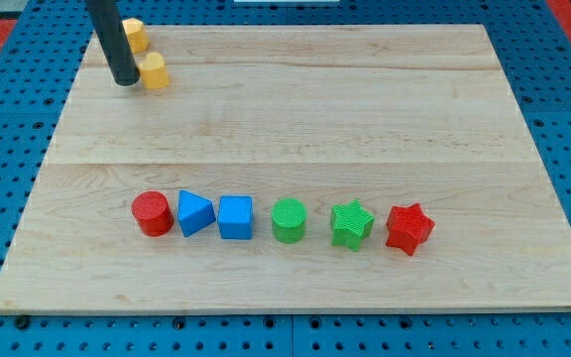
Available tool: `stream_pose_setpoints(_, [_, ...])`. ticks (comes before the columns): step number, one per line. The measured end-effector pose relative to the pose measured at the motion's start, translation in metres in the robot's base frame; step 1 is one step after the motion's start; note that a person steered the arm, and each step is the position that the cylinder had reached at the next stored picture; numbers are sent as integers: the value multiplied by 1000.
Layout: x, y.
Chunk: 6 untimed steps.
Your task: Nudge the red star
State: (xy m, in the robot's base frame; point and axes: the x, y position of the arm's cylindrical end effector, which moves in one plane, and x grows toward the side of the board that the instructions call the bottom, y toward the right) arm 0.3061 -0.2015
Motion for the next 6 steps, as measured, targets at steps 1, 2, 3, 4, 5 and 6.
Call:
stream_pose_setpoints(1, [-4, 25])
stream_pose_setpoints(2, [0, 46])
stream_pose_setpoints(3, [87, 83])
stream_pose_setpoints(4, [150, 208])
stream_pose_setpoints(5, [197, 257])
stream_pose_setpoints(6, [200, 299])
